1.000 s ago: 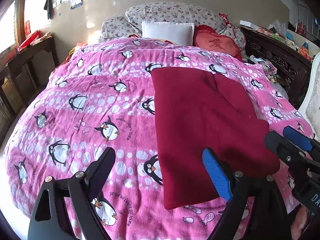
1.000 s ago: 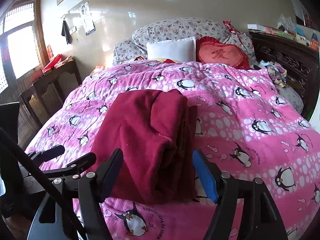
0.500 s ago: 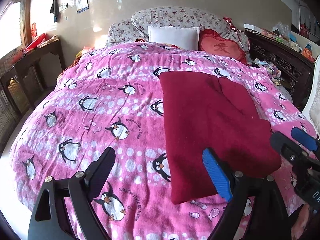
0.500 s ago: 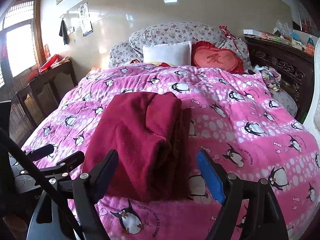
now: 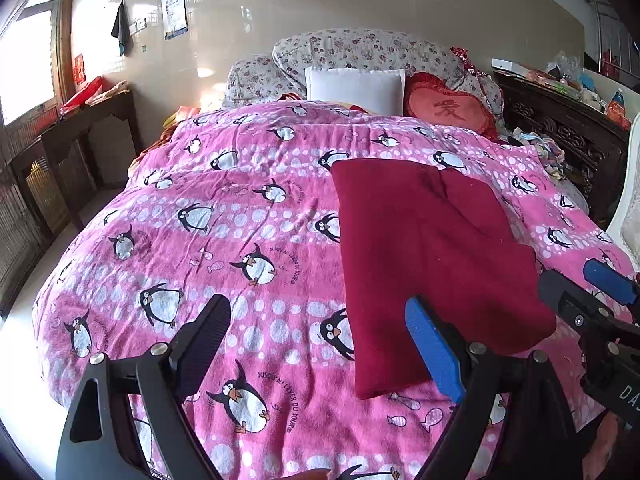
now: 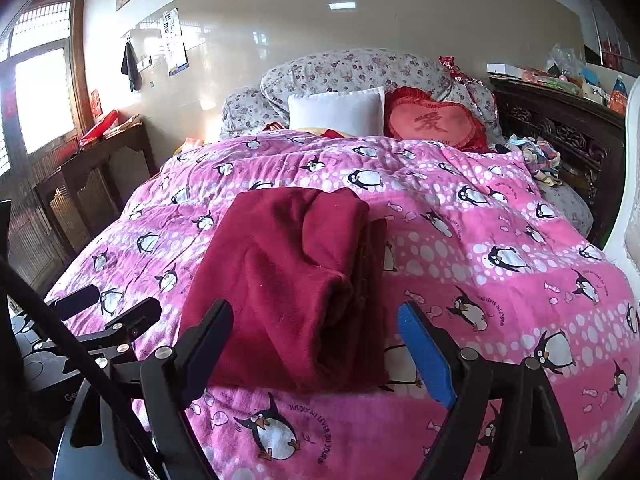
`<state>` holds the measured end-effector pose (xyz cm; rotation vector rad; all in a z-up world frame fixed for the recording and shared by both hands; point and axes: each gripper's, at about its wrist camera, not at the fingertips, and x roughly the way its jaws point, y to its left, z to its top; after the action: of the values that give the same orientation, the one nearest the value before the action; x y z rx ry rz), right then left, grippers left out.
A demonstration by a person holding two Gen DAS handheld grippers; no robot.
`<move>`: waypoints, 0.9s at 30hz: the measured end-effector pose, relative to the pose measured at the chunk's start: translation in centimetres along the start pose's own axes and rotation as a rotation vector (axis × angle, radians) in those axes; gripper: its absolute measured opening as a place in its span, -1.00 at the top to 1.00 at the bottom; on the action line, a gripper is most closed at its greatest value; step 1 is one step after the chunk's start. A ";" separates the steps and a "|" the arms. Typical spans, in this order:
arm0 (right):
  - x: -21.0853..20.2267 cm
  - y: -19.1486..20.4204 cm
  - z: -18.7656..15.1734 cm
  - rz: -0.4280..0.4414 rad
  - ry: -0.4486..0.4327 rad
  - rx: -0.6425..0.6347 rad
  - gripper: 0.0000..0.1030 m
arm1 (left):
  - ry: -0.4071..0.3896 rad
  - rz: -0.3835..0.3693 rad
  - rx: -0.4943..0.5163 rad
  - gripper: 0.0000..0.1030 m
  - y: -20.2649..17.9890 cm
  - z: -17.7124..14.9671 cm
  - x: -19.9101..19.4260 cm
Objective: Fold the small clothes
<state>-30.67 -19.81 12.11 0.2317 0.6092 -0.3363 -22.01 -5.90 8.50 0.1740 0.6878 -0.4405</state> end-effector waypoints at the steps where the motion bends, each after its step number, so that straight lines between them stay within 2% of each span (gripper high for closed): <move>1: 0.0 0.1 0.0 -0.003 -0.002 0.000 -0.74 | -0.003 0.002 0.003 -0.72 -0.1 0.0 0.0; 14: 1.2 -0.4 -0.2 -0.009 0.023 0.011 -0.74 | 0.017 0.010 0.012 -0.72 -0.6 -0.1 1.3; 27: 2.4 -1.1 0.6 -0.018 0.030 0.023 -0.75 | 0.027 0.007 0.016 -0.72 -1.0 1.2 2.9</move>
<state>-28.86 -21.59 11.05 0.2533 0.6374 -0.3579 -19.78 -8.07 7.51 0.1974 0.7103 -0.4374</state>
